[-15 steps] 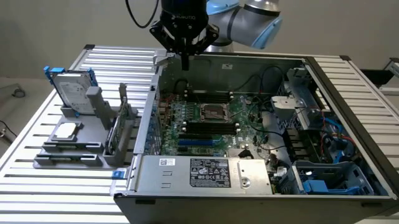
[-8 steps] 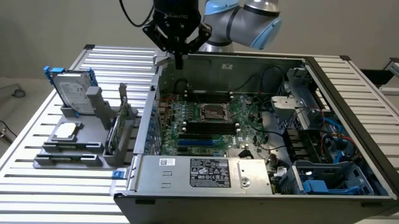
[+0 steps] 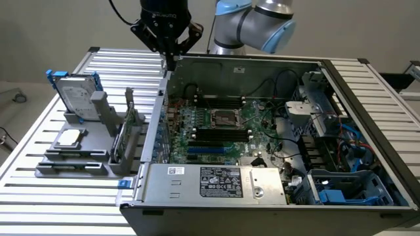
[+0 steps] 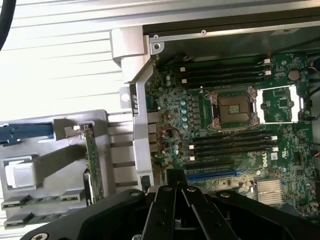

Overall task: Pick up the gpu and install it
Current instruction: 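Reach for the gpu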

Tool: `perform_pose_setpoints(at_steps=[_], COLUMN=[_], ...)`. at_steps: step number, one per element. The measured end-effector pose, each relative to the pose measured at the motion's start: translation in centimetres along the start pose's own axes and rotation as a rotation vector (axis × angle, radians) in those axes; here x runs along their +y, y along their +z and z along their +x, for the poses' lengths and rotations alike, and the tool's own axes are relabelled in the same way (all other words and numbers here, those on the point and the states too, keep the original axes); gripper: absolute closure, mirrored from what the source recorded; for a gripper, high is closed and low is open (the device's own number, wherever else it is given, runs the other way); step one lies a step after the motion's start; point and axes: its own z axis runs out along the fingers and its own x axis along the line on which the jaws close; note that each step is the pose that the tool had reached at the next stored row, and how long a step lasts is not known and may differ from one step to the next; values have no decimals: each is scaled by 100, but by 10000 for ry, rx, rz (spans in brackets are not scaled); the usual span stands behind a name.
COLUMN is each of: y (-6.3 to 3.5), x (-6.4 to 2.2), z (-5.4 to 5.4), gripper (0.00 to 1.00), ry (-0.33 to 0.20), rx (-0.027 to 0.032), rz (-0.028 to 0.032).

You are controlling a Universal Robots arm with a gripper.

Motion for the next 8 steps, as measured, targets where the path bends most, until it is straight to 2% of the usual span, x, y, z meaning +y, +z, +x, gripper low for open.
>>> perform_pose_setpoints(at_steps=[8], y=[6], x=[9], z=[339], gripper=[89], ry=[7], rx=[114], rz=[-34])
